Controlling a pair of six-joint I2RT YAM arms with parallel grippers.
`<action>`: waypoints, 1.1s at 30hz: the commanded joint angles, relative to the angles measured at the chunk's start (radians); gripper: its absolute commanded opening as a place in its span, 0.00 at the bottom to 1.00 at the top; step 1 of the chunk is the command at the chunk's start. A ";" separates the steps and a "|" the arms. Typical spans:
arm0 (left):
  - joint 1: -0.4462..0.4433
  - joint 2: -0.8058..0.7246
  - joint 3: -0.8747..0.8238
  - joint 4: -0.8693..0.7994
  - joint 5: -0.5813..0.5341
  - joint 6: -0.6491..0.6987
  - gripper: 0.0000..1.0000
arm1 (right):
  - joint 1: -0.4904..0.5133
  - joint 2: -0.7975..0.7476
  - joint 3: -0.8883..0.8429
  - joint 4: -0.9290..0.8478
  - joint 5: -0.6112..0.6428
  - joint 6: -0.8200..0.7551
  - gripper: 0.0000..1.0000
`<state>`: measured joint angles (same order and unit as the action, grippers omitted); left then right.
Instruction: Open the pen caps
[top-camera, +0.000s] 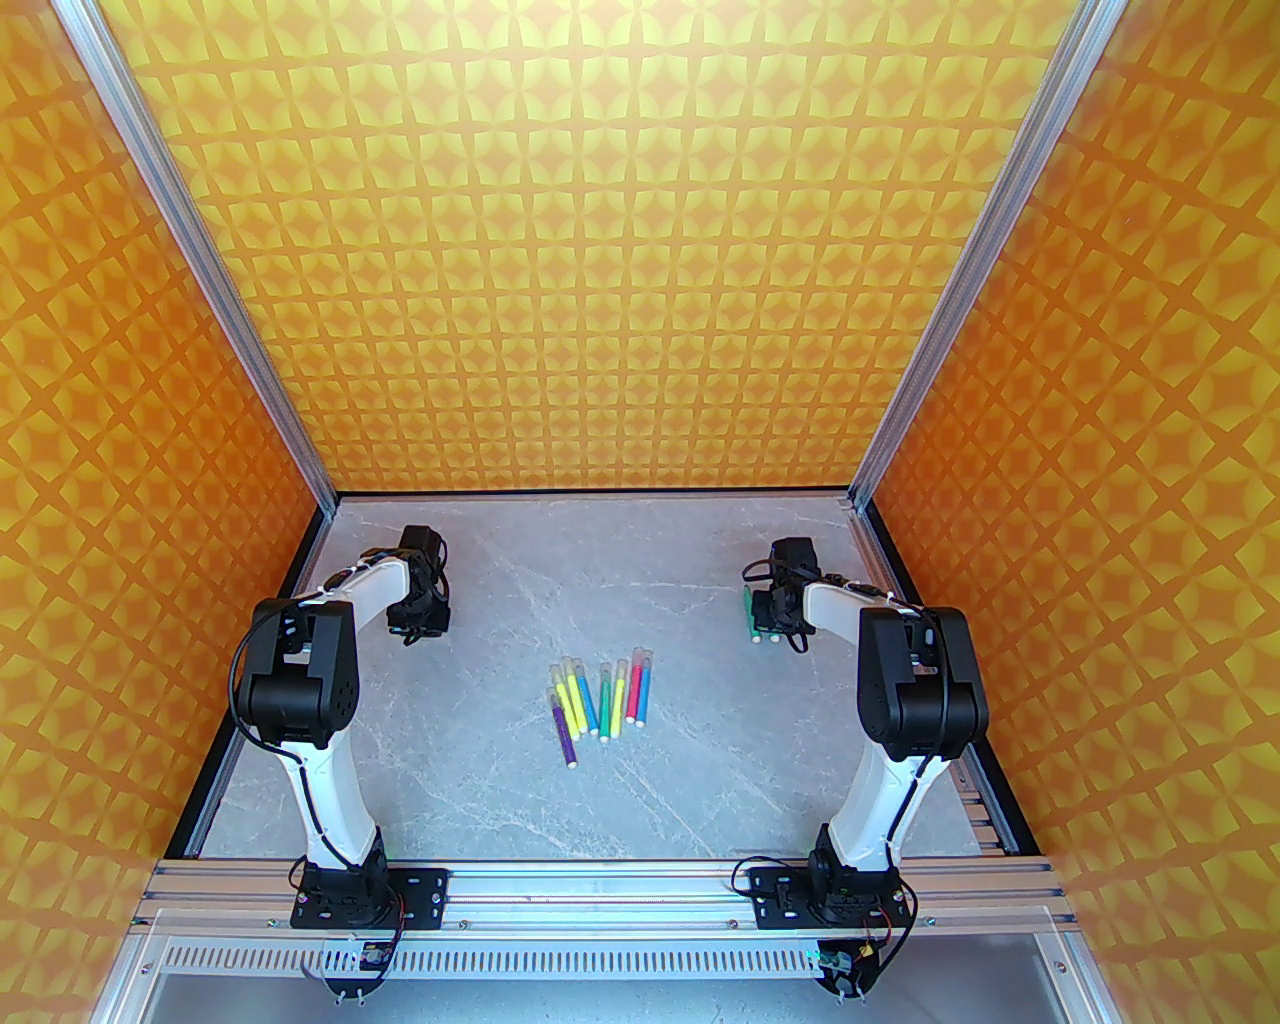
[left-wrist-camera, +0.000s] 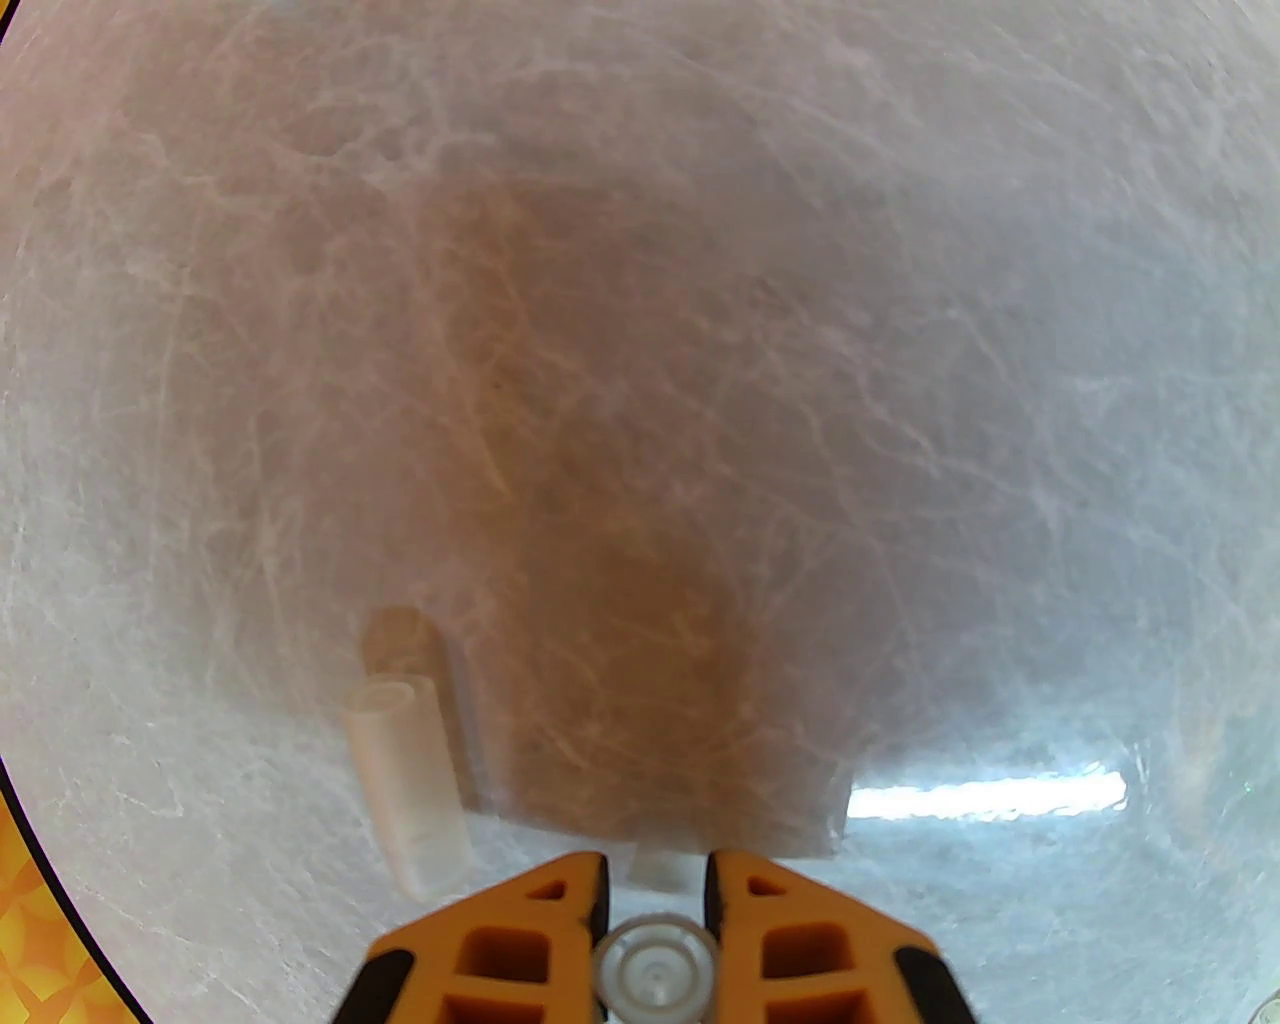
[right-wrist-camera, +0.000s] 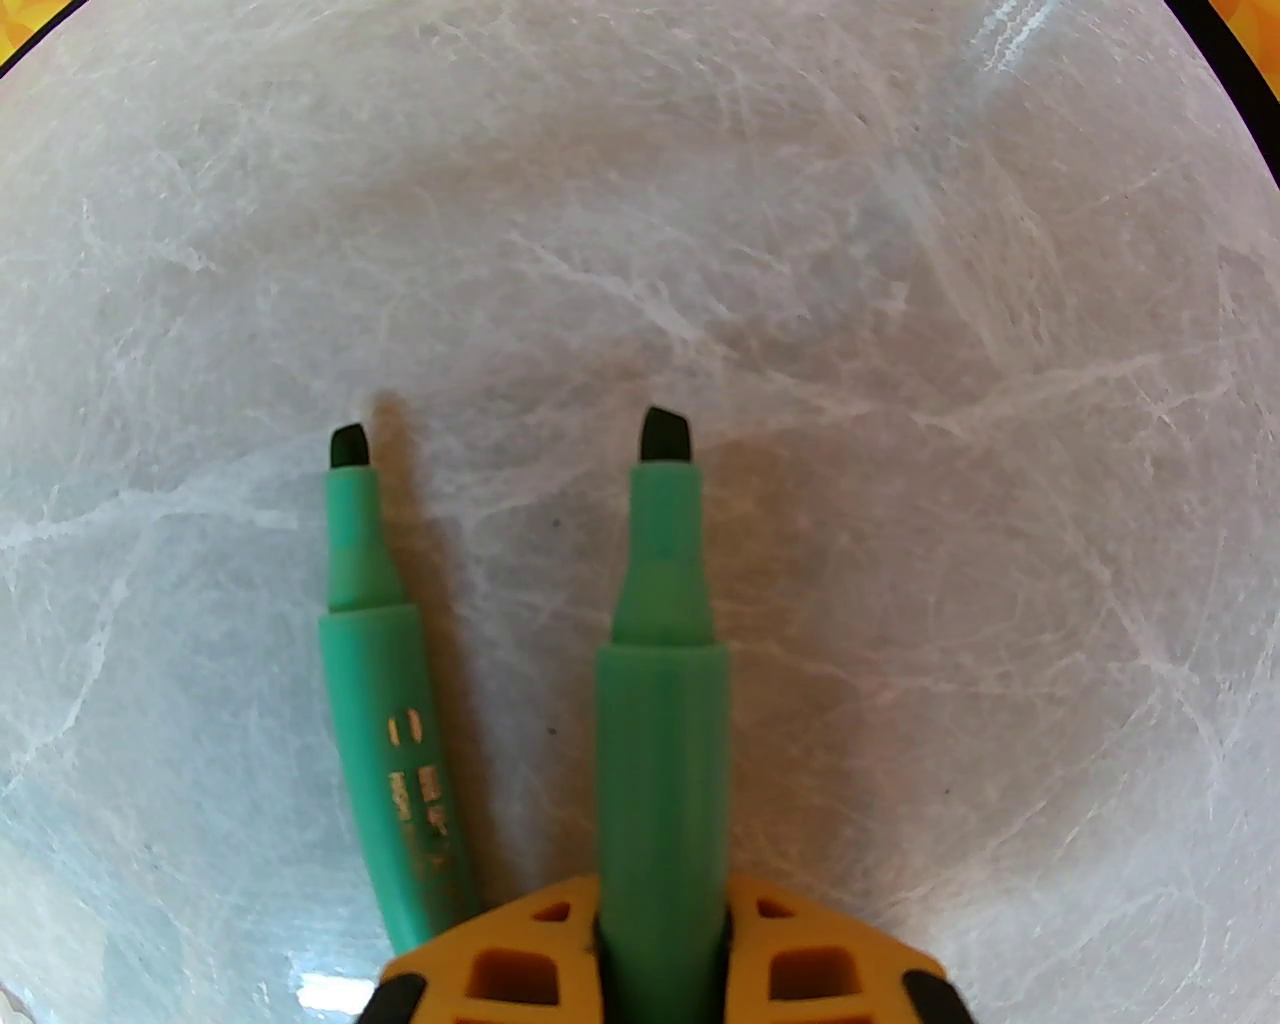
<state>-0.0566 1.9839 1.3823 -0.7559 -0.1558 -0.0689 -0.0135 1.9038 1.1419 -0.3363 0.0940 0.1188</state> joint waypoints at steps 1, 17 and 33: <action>0.012 0.020 0.025 -0.016 -0.017 0.021 0.14 | -0.006 0.015 0.018 -0.017 -0.008 0.017 0.13; 0.017 0.027 0.018 -0.020 -0.017 0.027 0.28 | -0.005 0.007 0.009 -0.007 0.013 0.031 0.24; 0.002 -0.090 0.004 -0.020 0.019 -0.003 0.55 | -0.004 -0.099 -0.011 -0.060 0.051 0.023 0.34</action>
<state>-0.0502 1.9682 1.3819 -0.7563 -0.1570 -0.0559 -0.0135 1.8790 1.1374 -0.3531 0.1089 0.1371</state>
